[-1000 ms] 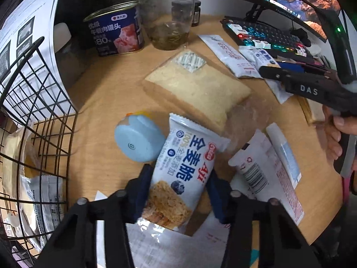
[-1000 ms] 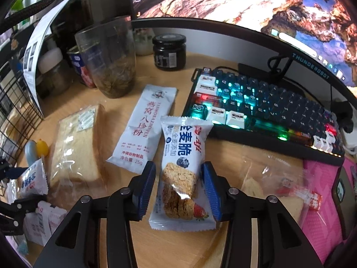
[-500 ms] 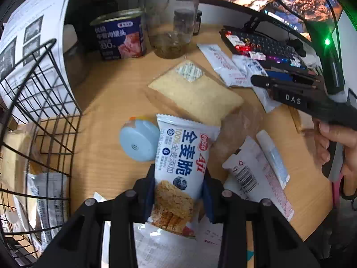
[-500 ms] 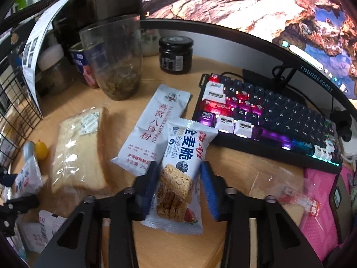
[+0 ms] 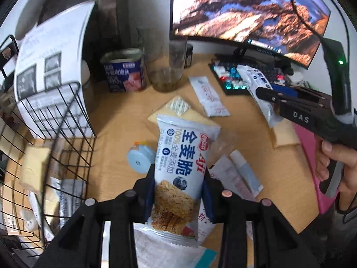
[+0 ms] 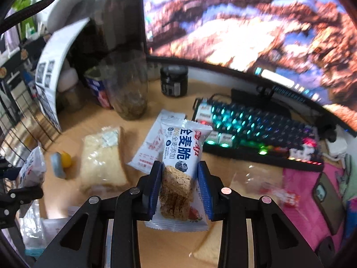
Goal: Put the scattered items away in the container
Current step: 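Carry the snack bar packet over the wire basket and open the left tool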
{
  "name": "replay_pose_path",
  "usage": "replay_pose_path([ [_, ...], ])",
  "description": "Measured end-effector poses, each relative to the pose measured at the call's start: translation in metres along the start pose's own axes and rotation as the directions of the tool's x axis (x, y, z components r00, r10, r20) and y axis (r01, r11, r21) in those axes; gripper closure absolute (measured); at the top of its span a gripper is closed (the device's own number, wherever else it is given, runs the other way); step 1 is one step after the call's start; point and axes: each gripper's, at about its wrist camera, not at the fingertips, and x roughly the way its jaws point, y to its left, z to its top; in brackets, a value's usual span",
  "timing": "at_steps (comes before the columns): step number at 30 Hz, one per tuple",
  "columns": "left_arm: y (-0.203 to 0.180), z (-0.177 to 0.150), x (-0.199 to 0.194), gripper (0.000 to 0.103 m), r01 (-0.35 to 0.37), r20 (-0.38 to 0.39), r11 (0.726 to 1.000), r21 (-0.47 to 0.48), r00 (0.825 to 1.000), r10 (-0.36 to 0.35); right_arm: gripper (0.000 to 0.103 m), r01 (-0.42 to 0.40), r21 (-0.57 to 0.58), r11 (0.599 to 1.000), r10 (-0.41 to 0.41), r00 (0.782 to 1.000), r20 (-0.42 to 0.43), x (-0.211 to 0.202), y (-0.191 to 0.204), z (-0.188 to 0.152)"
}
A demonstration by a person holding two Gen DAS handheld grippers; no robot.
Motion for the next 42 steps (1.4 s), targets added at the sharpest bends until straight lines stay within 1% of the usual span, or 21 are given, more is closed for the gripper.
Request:
replay_pose_path([
  [5,-0.004,0.007,-0.023,0.063,-0.013,0.059,1.000,0.010,0.998,0.012,0.069,0.007,-0.007,1.000,-0.007,0.997,0.079,-0.043,0.009,0.010],
  [10,-0.002,0.011,-0.055,0.063,-0.032,0.123,0.999,0.014,0.992,0.030,0.069,-0.014,-0.036,0.999,0.019,0.991,0.135,-0.079,0.029,0.021],
  [13,0.005,0.009,-0.081,0.063,-0.059,0.167,0.998,-0.001,0.984,0.059,0.069,-0.028,-0.064,0.998,0.038,0.986,0.164,-0.096,0.048,0.028],
  [16,0.018,0.005,-0.110,0.063,-0.101,0.217,0.995,-0.028,0.971,0.105,0.069,-0.045,-0.088,0.995,0.061,0.980,0.191,-0.108,0.069,0.036],
  [19,0.040,-0.001,-0.139,0.063,-0.141,0.255,0.988,-0.068,0.955,0.154,0.069,-0.074,-0.114,0.991,0.096,0.973,0.209,-0.117,0.096,0.044],
  [20,0.045,-0.002,-0.144,0.063,-0.149,0.259,0.986,-0.076,0.952,0.164,0.069,-0.091,-0.130,0.987,0.117,0.970,0.214,-0.120,0.109,0.046],
  [22,0.060,-0.007,-0.158,0.063,-0.186,0.270,0.977,-0.105,0.940,0.208,0.069,-0.109,-0.155,0.982,0.142,0.965,0.220,-0.124,0.128,0.050],
  [24,0.072,-0.012,-0.168,0.063,-0.209,0.274,0.970,-0.127,0.932,0.237,0.069,-0.135,-0.188,0.973,0.176,0.958,0.225,-0.127,0.154,0.054],
  [27,0.094,-0.022,-0.182,0.063,-0.254,0.281,0.953,-0.166,0.914,0.292,0.069,-0.174,-0.222,0.959,0.223,0.950,0.220,-0.128,0.188,0.059],
  [32,0.133,-0.041,-0.197,0.063,-0.278,0.276,0.929,-0.243,0.899,0.341,0.069,-0.224,-0.282,0.933,0.284,0.938,0.197,-0.122,0.243,0.063],
  [36,0.162,-0.055,-0.197,0.063,-0.288,0.255,0.913,-0.290,0.896,0.364,0.069,-0.250,-0.320,0.914,0.315,0.934,0.171,-0.114,0.278,0.061],
  [42,0.189,-0.068,-0.193,0.063,-0.279,0.242,0.906,-0.317,0.900,0.362,0.069,-0.273,-0.349,0.897,0.336,0.933,0.133,-0.099,0.312,0.057],
])
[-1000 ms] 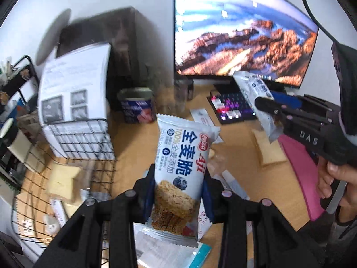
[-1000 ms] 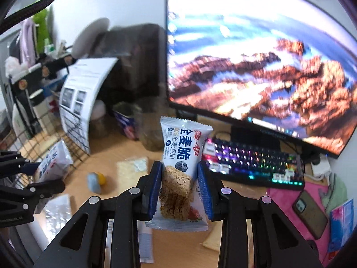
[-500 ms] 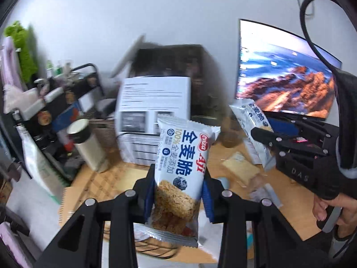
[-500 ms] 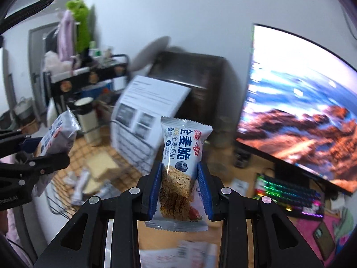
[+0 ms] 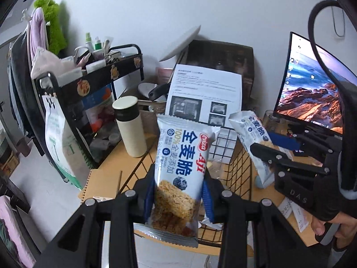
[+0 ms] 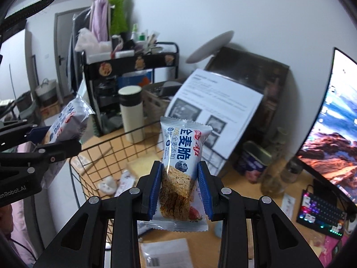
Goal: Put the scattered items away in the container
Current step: 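Carry the snack bar packet over the wire basket and open the left tool, then move both open tools back over the desk items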
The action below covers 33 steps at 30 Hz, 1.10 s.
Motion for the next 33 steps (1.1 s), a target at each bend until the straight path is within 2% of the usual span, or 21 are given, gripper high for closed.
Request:
replay_pose_path([
  [8,0.013,-0.005,0.010,0.060,0.012,-0.013,1.000,-0.026,1.000,-0.012,0.069,-0.013,-0.021,1.000,0.012,1.000,-0.028,0.017,0.017,0.001],
  [9,0.013,-0.005,0.010,0.048,0.001,-0.011,1.000,-0.021,1.000,-0.001,0.069,-0.016,-0.018,1.000,0.016,0.999,-0.031,0.019,0.017,0.000],
  [11,0.011,-0.005,0.009,0.032,-0.022,0.001,1.000,-0.008,1.000,0.022,0.069,-0.025,-0.010,1.000,0.024,0.999,-0.036,0.021,0.016,0.001],
  [12,0.010,-0.004,0.007,0.031,-0.035,0.015,0.999,-0.001,0.999,0.035,0.068,-0.027,-0.008,1.000,0.027,0.999,-0.033,0.022,0.016,0.000],
  [14,0.011,-0.003,0.006,0.030,-0.036,0.017,0.999,0.000,0.999,0.036,0.056,-0.015,-0.014,1.000,0.015,1.000,-0.026,0.021,0.017,0.000],
  [25,0.004,0.000,-0.001,0.030,-0.028,0.035,1.000,0.007,0.999,0.028,0.055,-0.006,0.028,1.000,0.006,1.000,0.007,-0.001,0.006,0.001],
  [30,-0.014,0.003,-0.013,0.030,-0.026,0.057,0.999,0.020,0.998,0.025,0.055,0.021,0.060,0.998,-0.024,0.999,0.043,-0.035,-0.013,-0.008],
  [33,-0.033,0.004,-0.017,0.030,-0.010,0.063,0.998,0.054,0.998,0.006,0.055,0.062,0.110,0.992,-0.070,0.995,0.073,-0.067,-0.035,-0.019],
])
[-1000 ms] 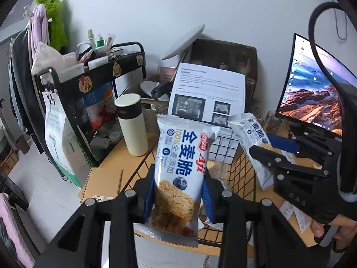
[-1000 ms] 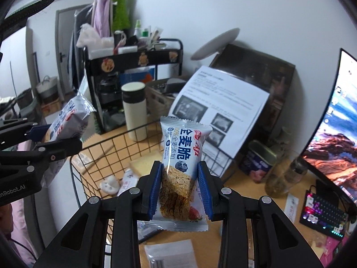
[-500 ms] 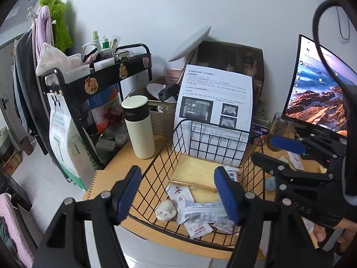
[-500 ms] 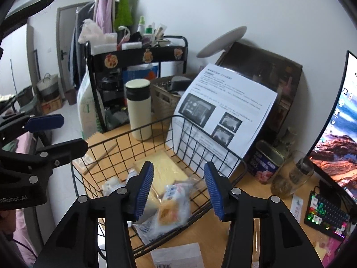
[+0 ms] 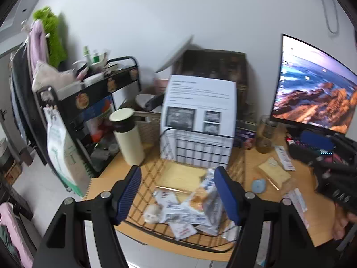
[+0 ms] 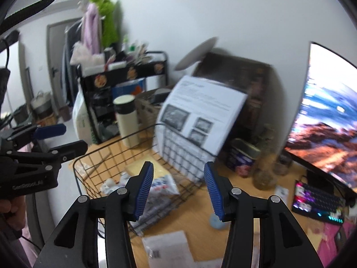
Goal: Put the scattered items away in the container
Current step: 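Move both open tools back over the desk items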
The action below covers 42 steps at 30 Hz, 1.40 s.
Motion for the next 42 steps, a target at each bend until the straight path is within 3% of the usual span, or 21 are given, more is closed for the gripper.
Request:
replay_pose_path([
  [7,-0.060,0.004,-0.009,0.030,0.099,0.008,0.995,0.022,0.995,-0.099,0.055,0.139,0.134,0.981,-0.147,0.988,0.049,-0.079,-0.070,-0.029],
  [15,-0.152,-0.007,-0.011,0.027,0.179,-0.041,0.977,0.115,0.984,-0.175,0.055,0.266,0.242,0.933,-0.273,0.962,-0.001,-0.144,-0.144,-0.086],
  [18,-0.183,-0.015,-0.008,0.026,0.198,-0.063,0.968,0.155,0.980,-0.190,0.044,0.281,0.270,0.921,-0.286,0.958,-0.024,-0.155,-0.166,-0.108],
  [26,-0.248,-0.039,0.024,0.024,0.248,-0.186,0.945,0.215,0.960,-0.209,0.043,0.297,0.321,0.899,-0.270,0.955,-0.127,-0.148,-0.226,-0.159],
  [31,-0.270,-0.066,0.059,0.024,0.318,-0.328,0.931,0.182,0.912,-0.247,0.043,0.270,0.334,0.903,-0.221,0.959,-0.176,-0.129,-0.247,-0.182],
  [37,-0.292,-0.091,0.091,0.024,0.315,-0.420,0.933,0.177,0.881,-0.217,0.043,0.239,0.318,0.917,-0.189,0.965,-0.182,-0.112,-0.253,-0.193],
  [42,-0.298,-0.098,0.116,0.024,0.267,-0.453,0.949,0.165,0.875,-0.168,0.043,0.221,0.327,0.919,-0.166,0.968,-0.189,-0.102,-0.257,-0.198],
])
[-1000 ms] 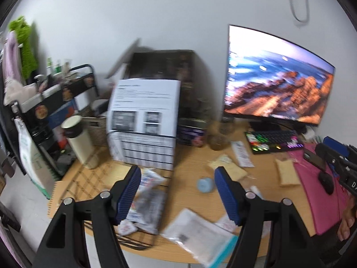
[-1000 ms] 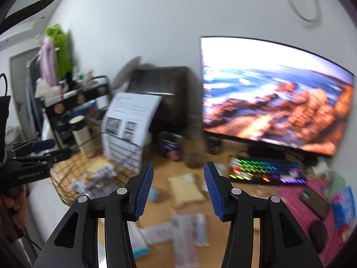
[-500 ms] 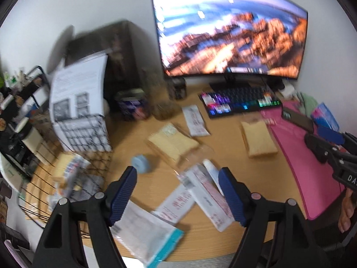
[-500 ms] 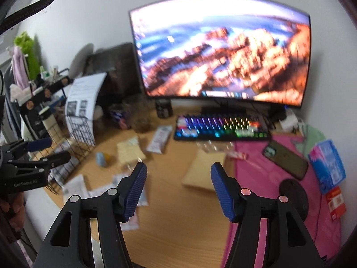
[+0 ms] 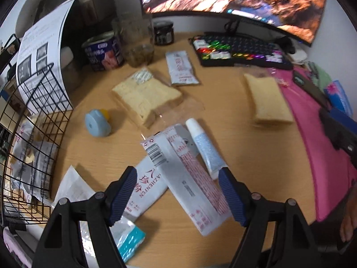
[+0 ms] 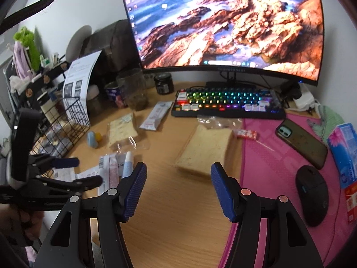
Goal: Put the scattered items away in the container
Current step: 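Move both open tools back over the desk items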
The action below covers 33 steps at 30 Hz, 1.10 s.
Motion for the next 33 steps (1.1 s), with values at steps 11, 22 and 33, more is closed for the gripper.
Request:
replay_pose_path([
  [11,-0.003,0.007,0.033,0.024,-0.060,-0.053,0.998,-0.005,0.997,0.060,0.043,0.018,-0.003,1.000,-0.018,1.000,-0.021,0.018,-0.012,-0.001],
  [22,-0.002,0.015,0.047,0.026,-0.062,-0.045,0.998,0.008,0.997,0.062,0.043,0.053,0.032,0.998,-0.050,0.996,-0.070,0.059,-0.028,0.004],
  [33,0.003,0.024,0.045,0.052,-0.004,-0.043,1.000,0.009,0.999,0.005,0.043,0.111,0.139,0.984,-0.089,0.983,-0.161,0.109,-0.050,0.010],
])
